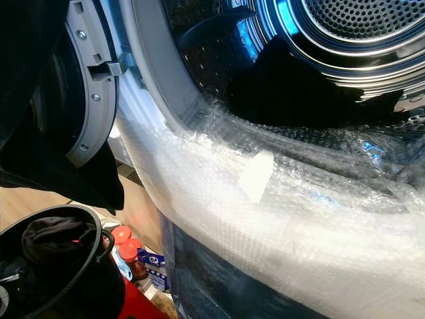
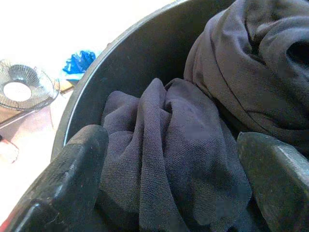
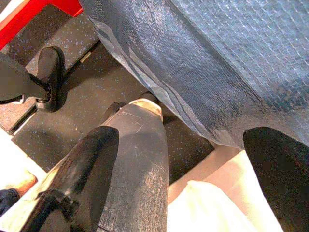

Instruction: Clothes washing

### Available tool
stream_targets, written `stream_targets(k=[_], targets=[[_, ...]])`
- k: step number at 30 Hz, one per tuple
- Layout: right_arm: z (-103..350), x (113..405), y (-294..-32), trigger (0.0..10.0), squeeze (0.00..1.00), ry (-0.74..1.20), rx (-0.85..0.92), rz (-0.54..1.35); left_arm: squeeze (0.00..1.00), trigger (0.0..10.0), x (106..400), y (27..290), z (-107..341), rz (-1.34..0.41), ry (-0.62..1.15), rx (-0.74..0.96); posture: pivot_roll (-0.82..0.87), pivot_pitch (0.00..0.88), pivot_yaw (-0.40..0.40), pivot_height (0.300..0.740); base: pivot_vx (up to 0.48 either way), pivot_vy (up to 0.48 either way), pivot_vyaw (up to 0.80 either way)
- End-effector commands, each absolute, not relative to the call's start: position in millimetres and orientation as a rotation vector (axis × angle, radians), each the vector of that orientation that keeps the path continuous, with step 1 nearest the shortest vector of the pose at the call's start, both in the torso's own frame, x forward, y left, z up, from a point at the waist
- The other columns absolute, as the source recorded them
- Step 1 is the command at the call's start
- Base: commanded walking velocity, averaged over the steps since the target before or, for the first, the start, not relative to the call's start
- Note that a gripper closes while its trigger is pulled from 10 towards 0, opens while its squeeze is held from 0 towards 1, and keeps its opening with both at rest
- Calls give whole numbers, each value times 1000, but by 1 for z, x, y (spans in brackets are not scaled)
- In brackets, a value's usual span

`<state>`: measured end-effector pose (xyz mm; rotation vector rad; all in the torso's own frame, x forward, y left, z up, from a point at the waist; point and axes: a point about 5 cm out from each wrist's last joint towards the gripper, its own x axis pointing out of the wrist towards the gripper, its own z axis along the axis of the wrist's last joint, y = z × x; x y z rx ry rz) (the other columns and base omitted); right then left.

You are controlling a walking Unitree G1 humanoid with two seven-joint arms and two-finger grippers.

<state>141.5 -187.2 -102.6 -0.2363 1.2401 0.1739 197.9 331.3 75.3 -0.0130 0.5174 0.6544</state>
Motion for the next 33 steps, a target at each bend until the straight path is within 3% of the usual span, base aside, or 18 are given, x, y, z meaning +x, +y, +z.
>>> stream_targets(k=[1,15,33], targets=[[-106,131,-186,10000,0,1279,-237,177,0,10000,193,338,75,680,541,-1,45,55,28,740,0,0,0],[-106,131,-188,10000,0,1278,-259,173,0,10000,193,346,66,709,569,-37,48,48,22,740,0,0,0],[-106,130,-188,10000,0,1278,-274,190,0,10000,208,326,50,594,634,-68,36,47,15,740,0,0,0]])
